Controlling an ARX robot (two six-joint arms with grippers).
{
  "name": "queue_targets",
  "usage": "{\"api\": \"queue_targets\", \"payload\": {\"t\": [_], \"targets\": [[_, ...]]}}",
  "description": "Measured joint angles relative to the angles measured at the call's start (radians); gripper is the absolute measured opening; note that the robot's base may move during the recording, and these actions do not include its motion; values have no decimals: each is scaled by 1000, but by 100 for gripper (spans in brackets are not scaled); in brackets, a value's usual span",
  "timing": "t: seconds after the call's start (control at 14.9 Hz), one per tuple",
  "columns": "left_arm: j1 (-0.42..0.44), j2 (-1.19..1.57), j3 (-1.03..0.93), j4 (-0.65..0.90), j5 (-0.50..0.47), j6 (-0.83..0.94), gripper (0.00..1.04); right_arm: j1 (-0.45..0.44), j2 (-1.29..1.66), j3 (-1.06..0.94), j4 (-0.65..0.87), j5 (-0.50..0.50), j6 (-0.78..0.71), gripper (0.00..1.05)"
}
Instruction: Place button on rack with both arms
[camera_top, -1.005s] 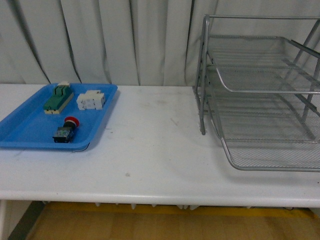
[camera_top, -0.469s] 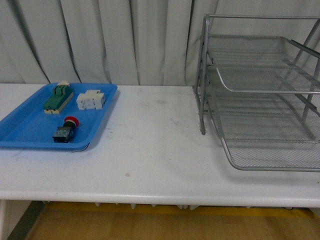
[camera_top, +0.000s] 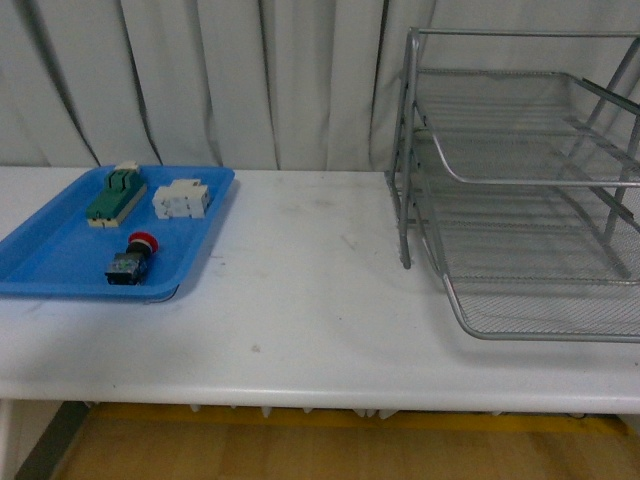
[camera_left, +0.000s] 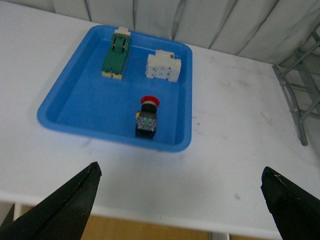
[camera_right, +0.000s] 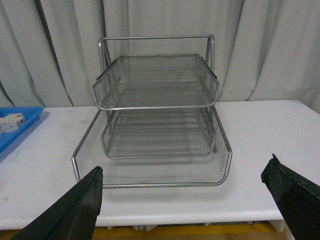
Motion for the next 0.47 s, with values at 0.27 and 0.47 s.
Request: {"api": "queue_targets", "payload": {"t": [0.27,0.47], "targets": [[-69,632,417,15,-24,81,98,0,0,0,0,0,0,98],[-66,869,650,-85,-67,158,98,0,0,0,0,0,0,98]]}}
